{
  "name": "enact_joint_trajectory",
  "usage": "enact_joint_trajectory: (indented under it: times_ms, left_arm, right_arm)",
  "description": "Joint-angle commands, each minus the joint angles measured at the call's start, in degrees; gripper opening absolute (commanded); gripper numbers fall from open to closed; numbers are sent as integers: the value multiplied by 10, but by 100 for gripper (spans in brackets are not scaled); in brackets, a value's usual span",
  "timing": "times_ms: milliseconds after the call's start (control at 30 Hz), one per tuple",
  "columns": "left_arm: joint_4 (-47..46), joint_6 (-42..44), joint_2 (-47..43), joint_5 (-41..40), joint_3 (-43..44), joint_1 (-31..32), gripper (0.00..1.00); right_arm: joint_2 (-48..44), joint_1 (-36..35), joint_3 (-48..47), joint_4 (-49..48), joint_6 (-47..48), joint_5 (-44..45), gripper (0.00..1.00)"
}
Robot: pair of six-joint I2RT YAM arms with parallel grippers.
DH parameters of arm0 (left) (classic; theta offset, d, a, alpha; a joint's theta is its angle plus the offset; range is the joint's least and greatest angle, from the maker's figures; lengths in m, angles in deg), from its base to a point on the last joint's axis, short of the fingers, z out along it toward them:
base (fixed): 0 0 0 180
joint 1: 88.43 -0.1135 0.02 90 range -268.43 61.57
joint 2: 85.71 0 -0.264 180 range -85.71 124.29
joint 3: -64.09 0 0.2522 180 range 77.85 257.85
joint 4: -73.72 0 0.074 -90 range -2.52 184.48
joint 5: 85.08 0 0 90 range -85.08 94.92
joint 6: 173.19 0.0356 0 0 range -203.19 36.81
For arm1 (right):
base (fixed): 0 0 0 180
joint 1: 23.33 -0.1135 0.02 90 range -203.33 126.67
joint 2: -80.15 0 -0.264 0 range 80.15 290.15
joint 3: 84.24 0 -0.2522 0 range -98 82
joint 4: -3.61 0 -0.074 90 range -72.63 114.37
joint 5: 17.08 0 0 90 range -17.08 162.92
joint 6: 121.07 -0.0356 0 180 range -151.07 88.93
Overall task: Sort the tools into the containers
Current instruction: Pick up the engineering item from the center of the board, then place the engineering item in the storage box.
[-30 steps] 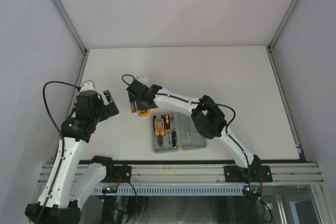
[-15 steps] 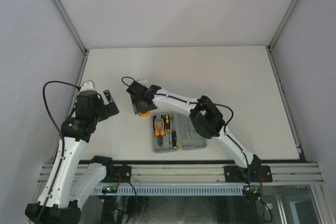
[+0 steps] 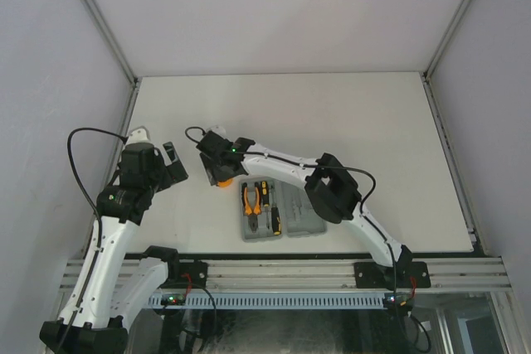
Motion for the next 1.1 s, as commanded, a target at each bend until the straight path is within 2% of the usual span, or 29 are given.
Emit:
enact_joint_trajectory:
  times_ms: [0,267,433,733,1067]
  left_arm:
    - [-20,7,-4,-16,1,-5,100]
    - [-18,6,0,-18,1,-4,100]
    - [-17,3,-2,-21,0,-5,100]
    - [-22,6,6,-5,-2,-5,100]
    - [-24,7,11,4,-4,-4,100]
  right_arm:
    - [-131,-15,34,-57,21,-1,40]
    - [-280,-12,210,-88,-10,40,38]
    - [-379,-11,363,-113,-27,65,37]
    - [-489,-8,584,-201,24,16,35]
    - [-556,8,700,-249,-14,-26,33]
